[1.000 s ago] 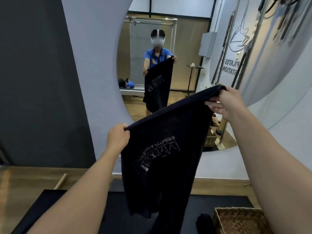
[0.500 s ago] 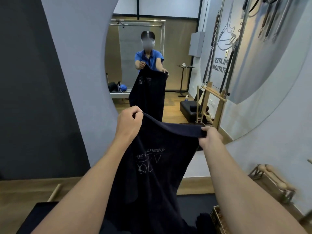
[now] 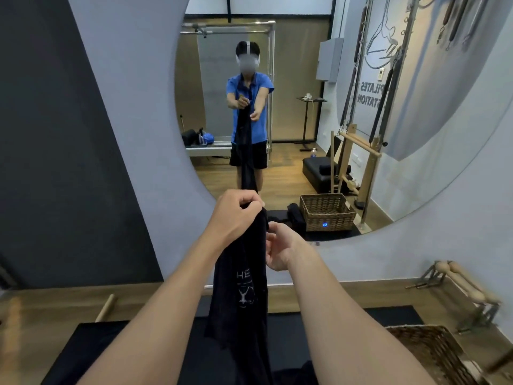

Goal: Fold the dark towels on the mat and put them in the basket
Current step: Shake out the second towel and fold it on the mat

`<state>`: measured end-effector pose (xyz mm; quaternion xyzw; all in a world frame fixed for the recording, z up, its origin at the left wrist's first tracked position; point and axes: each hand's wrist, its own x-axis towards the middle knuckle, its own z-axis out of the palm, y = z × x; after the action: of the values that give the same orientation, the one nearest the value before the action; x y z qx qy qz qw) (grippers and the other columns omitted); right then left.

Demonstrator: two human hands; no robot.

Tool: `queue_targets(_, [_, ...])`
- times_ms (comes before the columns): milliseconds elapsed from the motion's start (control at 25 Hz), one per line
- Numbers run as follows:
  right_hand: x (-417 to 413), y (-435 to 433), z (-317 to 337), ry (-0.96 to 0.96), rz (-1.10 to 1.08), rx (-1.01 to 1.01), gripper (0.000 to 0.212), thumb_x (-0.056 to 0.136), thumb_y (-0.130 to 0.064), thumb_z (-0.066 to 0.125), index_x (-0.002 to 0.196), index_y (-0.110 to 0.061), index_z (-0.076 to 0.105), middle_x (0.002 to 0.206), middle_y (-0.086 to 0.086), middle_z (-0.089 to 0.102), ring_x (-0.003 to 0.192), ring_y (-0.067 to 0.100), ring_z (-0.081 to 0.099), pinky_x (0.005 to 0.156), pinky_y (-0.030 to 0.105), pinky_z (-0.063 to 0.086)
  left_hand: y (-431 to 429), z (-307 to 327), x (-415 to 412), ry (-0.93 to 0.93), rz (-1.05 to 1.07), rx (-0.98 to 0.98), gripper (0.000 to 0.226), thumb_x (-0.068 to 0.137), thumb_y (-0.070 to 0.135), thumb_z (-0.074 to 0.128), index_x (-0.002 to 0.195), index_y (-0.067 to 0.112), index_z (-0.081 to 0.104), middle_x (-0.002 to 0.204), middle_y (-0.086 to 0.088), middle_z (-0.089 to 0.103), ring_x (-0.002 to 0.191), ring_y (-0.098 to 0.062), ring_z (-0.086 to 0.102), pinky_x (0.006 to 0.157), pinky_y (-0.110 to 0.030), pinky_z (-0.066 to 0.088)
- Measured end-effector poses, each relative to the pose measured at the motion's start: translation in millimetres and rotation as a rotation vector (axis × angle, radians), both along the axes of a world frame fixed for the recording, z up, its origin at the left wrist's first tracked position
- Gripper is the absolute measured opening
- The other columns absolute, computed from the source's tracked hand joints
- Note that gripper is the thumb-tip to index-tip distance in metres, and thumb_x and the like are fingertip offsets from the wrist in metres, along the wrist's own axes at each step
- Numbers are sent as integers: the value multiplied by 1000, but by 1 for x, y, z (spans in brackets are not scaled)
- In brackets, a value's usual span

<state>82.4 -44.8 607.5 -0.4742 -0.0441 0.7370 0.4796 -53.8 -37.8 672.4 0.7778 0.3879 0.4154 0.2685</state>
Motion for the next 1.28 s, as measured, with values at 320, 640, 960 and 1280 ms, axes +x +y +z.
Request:
queue_targets(320, [-8,12,-8,267,-626,169,5,92,4,50,90,3,55,91,15,59,77,21,61,51,26,56,10,-21,-51,240,176,-44,18,81,7,60,84,17,74,79,10,68,84,-9,65,77,-24,52])
queue_targets(640, [-9,13,56,310,-579,286,14,101,-5,39,100,-7,53,89,12,53,75,23,51,61,36,41,15,-71,-78,584,648,-167,16,91,13,55,79,10,65,81,-6,60,71,-26,58,60,-33,45])
queue_targets(960, [26,4,75,176,-718,208,29,93,-24,63,114,-11,49,96,7,54,79,26,55,75,39,49,27,-51,-46,-1121,544,-764,20,102,1,45,107,6,64,97,-22,66,86,-34,70,70,-38,62])
queue_targets(1280, [83,-14,23,177,-614,87,26,87,-10,70,108,-7,54,103,17,57,90,36,58,93,42,52,33,-82,-40,-1763,482,-891,29,90,2,61,119,4,64,114,-8,65,104,-23,64,92,-35,55])
